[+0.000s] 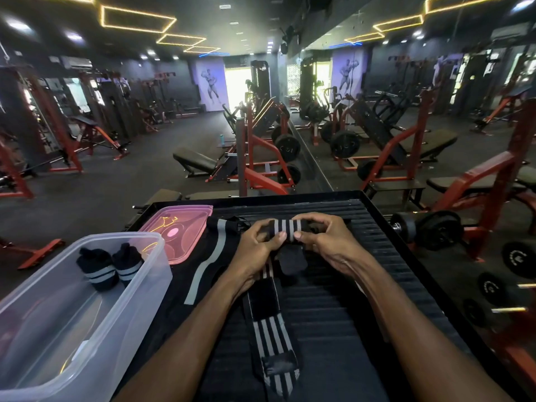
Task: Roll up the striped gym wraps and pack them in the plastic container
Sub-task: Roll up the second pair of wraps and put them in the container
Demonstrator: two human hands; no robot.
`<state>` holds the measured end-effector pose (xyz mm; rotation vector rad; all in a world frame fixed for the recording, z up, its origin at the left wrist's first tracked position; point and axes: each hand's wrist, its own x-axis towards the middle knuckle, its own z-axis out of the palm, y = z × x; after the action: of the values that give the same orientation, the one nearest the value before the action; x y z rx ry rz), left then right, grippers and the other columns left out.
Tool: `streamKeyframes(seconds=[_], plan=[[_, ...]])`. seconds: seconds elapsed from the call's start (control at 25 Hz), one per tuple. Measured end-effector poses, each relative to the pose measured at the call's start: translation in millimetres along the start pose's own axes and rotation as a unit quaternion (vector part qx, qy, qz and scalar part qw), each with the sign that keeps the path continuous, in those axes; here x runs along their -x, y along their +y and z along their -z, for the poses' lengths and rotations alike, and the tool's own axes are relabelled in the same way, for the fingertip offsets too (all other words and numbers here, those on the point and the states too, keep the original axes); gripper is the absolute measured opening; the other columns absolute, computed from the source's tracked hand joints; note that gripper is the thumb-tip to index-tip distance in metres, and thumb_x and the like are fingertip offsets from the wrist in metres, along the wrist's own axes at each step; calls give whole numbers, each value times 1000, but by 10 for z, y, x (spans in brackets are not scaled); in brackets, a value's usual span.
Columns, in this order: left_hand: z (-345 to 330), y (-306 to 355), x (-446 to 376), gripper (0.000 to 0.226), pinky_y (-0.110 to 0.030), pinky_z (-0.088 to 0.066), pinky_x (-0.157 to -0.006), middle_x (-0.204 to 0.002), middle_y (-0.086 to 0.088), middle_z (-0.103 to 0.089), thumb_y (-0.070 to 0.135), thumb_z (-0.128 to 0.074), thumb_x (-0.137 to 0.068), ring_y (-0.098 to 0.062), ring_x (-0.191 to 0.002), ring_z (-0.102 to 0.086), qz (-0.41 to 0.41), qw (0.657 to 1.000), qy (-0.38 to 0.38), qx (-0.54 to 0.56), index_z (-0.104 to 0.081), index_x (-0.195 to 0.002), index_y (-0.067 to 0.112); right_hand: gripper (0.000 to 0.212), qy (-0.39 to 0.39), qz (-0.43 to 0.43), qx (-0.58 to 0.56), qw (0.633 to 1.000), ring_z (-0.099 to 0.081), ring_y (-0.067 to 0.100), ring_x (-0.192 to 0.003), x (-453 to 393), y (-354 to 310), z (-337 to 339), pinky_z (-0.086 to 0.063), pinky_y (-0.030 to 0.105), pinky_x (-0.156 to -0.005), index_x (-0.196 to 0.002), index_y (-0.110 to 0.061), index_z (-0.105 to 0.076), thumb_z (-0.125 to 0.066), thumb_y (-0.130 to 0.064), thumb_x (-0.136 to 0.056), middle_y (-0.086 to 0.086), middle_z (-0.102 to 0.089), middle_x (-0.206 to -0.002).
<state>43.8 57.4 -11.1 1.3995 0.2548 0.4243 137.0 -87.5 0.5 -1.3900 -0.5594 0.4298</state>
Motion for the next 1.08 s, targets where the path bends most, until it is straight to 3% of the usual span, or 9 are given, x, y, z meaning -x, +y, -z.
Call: streamKeyframes(seconds=[0.08,0.2,0.36,0.52,0.64,0.72,0.8,0.96,1.08], plan=[[-26,16,-2,19,-32,-60,-76,-102,-12,-76,16,-65,-95,-23,-95,-74,45,997,-1,57,-68,-111,6,37,-8,22,10,1000,-72,30,-100,-3,2,12,-59,44,-90,-93,-16,-79,-79,15,-72,17,-74,-102],[-46,5,-14,13,-32,-61,-79,-98,-12,-76,11,-62,-96,-23,-92,-73,23,998,12,51,-70,-105,6,40,-15,25,10,1000,-72,32,-103,-8,-6,-1,-60,42,-87,-98,-13,-79,-79,16,-71,19,-74,-107],[14,9,-13,22,-31,-56,-90,-104,-8,-76,-2,-64,-91,-18,-98,-72,-52,998,20,-35,-71,-108,10,23,-56,-64,-58,995,-74,15,-79,45,-74,-30,-57,25,-64,-109,-3,-72,-74,-2,-86,10,-76,-93],[48,3,-27,31,-31,-57,-87,-105,-5,-75,-5,-67,-87,-16,-97,-71,-40,998,-6,-48,-70,-112,13,14,-41,-50,-33,997,-75,23,-88,35,-37,-16,-61,34,-74,-98,-4,-74,-74,1,-85,11,-77,-95],[37,-8,-30,28,-38,-56,-78,-105,-18,-74,15,-71,-89,-27,-92,-69,22,999,-15,38,-68,-114,3,23,-26,-14,-18,999,-74,27,-95,21,-4,-16,-61,39,-81,-95,-8,-76,-74,10,-81,13,-78,-98],[21,-18,-29,27,-30,-55,-68,-100,-14,-75,20,-69,-92,-25,-86,-69,17,1000,-8,3,-69,-111,1,32,-23,1,-4,1000,-74,28,-98,17,9,-11,-61,40,-83,-94,-12,-77,-76,14,-76,13,-77,-100],[18,-8,-12,18,-27,-56,-69,-100,-8,-77,10,-67,-92,-20,-86,-71,-14,999,5,-32,-71,-109,7,36,-26,-10,-7,1000,-73,26,-98,7,3,-10,-60,37,-81,-98,-11,-75,-76,16,-74,12,-76,-104],[17,21,11,35,-19,-56,-72,-102,0,-76,-8,-66,-87,-6,-89,-72,-47,996,10,-71,-69,-115,13,21,-23,-23,-30,999,-73,23,-87,18,-18,-40,-62,35,-72,-104,0,-70,-73,6,-84,14,-72,-105],[7,24,12,37,-24,-58,-71,-104,-9,-76,-5,-69,-86,-17,-85,-72,-29,999,0,-29,-67,-121,10,22,12,25,29,999,-73,22,-84,20,-6,-49,-63,35,-71,-91,-12,-74,-74,8,-82,7,-75,-95]])
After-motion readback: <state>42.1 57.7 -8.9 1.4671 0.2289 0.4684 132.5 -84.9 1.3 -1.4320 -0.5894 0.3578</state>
